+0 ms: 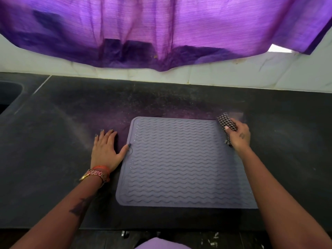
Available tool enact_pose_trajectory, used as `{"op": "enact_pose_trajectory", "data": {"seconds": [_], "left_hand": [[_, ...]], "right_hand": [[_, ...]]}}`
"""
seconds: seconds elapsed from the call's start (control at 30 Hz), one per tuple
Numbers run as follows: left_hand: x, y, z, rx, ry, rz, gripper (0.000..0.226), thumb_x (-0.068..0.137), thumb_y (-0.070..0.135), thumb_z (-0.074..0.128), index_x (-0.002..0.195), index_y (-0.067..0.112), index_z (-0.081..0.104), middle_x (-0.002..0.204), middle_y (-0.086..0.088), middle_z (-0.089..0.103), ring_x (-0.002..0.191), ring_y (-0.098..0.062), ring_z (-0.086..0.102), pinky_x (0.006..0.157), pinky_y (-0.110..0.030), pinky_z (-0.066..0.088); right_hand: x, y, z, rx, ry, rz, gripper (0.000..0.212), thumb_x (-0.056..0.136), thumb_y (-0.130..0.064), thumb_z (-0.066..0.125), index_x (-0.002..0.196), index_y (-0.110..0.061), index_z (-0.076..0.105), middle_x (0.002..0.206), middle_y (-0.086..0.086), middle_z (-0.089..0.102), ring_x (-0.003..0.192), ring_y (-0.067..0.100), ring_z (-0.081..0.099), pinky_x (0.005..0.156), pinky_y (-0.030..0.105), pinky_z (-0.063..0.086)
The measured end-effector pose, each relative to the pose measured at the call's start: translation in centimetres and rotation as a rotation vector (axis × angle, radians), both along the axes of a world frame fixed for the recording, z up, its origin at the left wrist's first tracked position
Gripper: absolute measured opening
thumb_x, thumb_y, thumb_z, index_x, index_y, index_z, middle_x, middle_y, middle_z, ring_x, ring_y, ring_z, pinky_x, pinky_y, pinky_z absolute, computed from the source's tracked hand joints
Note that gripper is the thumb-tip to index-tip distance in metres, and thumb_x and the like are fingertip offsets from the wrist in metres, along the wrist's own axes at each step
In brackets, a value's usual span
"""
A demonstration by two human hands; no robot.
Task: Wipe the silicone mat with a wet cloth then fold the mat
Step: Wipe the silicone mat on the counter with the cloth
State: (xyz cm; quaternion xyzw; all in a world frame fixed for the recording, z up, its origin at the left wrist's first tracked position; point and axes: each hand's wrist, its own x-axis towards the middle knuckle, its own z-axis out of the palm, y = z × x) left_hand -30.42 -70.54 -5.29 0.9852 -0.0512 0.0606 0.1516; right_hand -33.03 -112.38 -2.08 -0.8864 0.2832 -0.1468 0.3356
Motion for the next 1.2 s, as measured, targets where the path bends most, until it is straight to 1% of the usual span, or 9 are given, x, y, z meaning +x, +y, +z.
{"op": "enact_pose_trajectory", "data": {"seconds": [0.2, 0.4, 0.47, 0.57, 0.7, 0.9, 1.03, 1.1, 1.2], "left_hand": [[0.1, 0.0, 0.0, -0.008, -0.005, -0.001, 0.096, 0.070, 0.076, 0.017, 0.137, 0.011, 0.041, 0.148, -0.009, 0.036, 0.143, -0.028, 0.017, 0.118, -0.043, 0.009], [0.2, 0.1, -0.2, -0.006, -0.007, -0.004, 0.097, 0.070, 0.077, 0.017, 0.137, 0.012, 0.041, 0.148, -0.009, 0.036, 0.143, -0.027, 0.017, 0.118, -0.042, 0.008], [0.1, 0.1, -0.2, -0.010, -0.010, -0.002, 0.095, 0.070, 0.077, 0.018, 0.136, 0.012, 0.042, 0.148, -0.009, 0.037, 0.143, -0.027, 0.018, 0.118, -0.042, 0.008], [0.2, 0.1, -0.3, -0.015, -0.006, 0.000, 0.094, 0.070, 0.076, 0.019, 0.136, 0.013, 0.043, 0.147, -0.009, 0.037, 0.143, -0.027, 0.018, 0.118, -0.042, 0.008], [0.3, 0.1, -0.4, -0.010, -0.007, 0.002, 0.094, 0.071, 0.077, 0.018, 0.135, 0.012, 0.043, 0.147, -0.009, 0.038, 0.142, -0.028, 0.019, 0.118, -0.042, 0.009], [0.3, 0.0, -0.2, 0.002, 0.003, -0.002, 0.095, 0.070, 0.077, 0.017, 0.136, 0.013, 0.042, 0.148, -0.009, 0.036, 0.143, -0.028, 0.018, 0.118, -0.042, 0.008], [0.0, 0.0, 0.0, -0.005, -0.022, 0.005, 0.094, 0.071, 0.075, 0.019, 0.134, 0.011, 0.045, 0.147, -0.010, 0.038, 0.142, -0.028, 0.019, 0.118, -0.042, 0.009], [-0.2, -0.1, 0.1, -0.006, -0.030, 0.005, 0.093, 0.071, 0.074, 0.020, 0.133, 0.010, 0.046, 0.146, -0.010, 0.039, 0.142, -0.029, 0.020, 0.118, -0.042, 0.009], [-0.1, -0.1, 0.0, -0.005, -0.025, 0.005, 0.092, 0.071, 0.074, 0.020, 0.133, 0.010, 0.045, 0.146, -0.010, 0.039, 0.142, -0.029, 0.020, 0.118, -0.042, 0.009]], "right_hand": [[0.4, 2.9, -0.4, -0.289, 0.230, -0.088, 0.043, 0.090, -0.021, 0.053, 0.129, -0.007, 0.042, 0.132, 0.022, 0.037, 0.115, 0.043, 0.038, 0.098, 0.046, 0.035], [1.4, 3.3, 0.6, -0.046, 0.127, 0.152, 0.043, 0.089, -0.017, 0.057, 0.132, -0.013, 0.049, 0.132, 0.018, 0.046, 0.122, 0.033, 0.042, 0.100, 0.031, 0.033], [1.1, 2.3, 0.8, -0.047, 0.039, 0.021, 0.042, 0.089, -0.015, 0.056, 0.131, -0.013, 0.051, 0.130, 0.020, 0.048, 0.119, 0.036, 0.045, 0.100, 0.034, 0.035], [-0.2, 1.8, 0.0, -0.169, 0.153, -0.165, 0.045, 0.092, -0.019, 0.051, 0.136, -0.013, 0.041, 0.134, 0.021, 0.039, 0.118, 0.041, 0.038, 0.101, 0.045, 0.034], [-0.4, 4.0, -0.7, -0.332, 0.243, -0.136, 0.044, 0.092, -0.022, 0.049, 0.133, -0.009, 0.037, 0.135, 0.021, 0.034, 0.114, 0.041, 0.036, 0.098, 0.047, 0.034], [0.9, 7.4, -0.6, -0.196, 0.206, 0.073, 0.047, 0.092, -0.020, 0.052, 0.137, -0.012, 0.039, 0.140, 0.018, 0.033, 0.124, 0.038, 0.033, 0.104, 0.040, 0.031], [1.3, 5.7, 0.4, 0.206, -0.017, 0.059, 0.043, 0.090, -0.015, 0.056, 0.132, -0.015, 0.050, 0.133, 0.013, 0.049, 0.121, 0.031, 0.047, 0.105, 0.041, 0.038], [0.7, 3.9, 0.4, 0.081, -0.031, -0.120, 0.043, 0.091, -0.015, 0.054, 0.133, -0.015, 0.048, 0.133, 0.015, 0.047, 0.120, 0.034, 0.045, 0.103, 0.042, 0.039], [-0.1, 3.2, -0.3, -0.206, 0.166, -0.202, 0.044, 0.091, -0.018, 0.049, 0.135, -0.014, 0.042, 0.135, 0.018, 0.039, 0.117, 0.040, 0.039, 0.099, 0.047, 0.036]]}}
